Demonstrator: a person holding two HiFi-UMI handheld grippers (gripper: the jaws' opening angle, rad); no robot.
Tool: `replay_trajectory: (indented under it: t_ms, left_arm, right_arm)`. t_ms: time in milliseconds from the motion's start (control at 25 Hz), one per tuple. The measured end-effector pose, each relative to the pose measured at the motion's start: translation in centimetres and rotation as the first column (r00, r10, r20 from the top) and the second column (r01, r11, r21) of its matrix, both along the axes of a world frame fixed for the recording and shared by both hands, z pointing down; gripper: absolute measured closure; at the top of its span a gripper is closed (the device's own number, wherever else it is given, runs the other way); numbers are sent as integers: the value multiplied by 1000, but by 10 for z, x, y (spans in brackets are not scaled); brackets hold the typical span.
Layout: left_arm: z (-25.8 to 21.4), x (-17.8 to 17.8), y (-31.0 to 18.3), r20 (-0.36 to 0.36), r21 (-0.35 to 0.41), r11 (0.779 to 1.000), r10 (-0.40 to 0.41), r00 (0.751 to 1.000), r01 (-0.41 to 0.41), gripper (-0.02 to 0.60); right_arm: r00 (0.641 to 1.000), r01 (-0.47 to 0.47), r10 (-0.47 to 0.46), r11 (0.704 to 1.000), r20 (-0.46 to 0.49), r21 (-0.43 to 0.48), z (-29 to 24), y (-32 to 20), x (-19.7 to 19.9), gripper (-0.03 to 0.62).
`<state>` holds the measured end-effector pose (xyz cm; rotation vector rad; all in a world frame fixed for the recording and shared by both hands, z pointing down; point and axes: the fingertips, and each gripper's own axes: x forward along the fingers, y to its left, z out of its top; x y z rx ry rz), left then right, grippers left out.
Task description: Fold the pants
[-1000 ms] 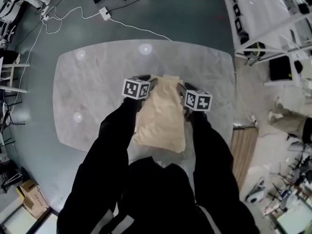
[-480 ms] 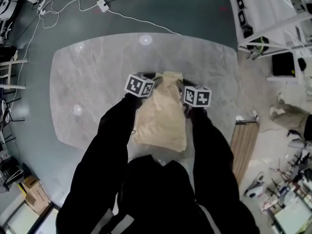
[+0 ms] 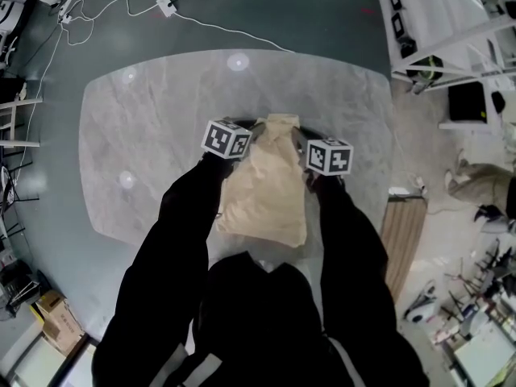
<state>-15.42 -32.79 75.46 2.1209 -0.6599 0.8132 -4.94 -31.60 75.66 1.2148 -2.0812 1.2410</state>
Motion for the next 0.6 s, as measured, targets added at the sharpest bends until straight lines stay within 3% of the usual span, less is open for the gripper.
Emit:
replay_trajectory:
  t_ms: [320,600]
  left_arm:
    - [-32,-16,17,-71,70,998,0,998,5,551]
    - [-78,-31,47,-93,169,985,49,994,-33,549]
  right_arm:
    - [990,116,-127,979,55,169,-49,20,-14,561]
    - [957,272,-291,897,2,350,-105,57,-33,561]
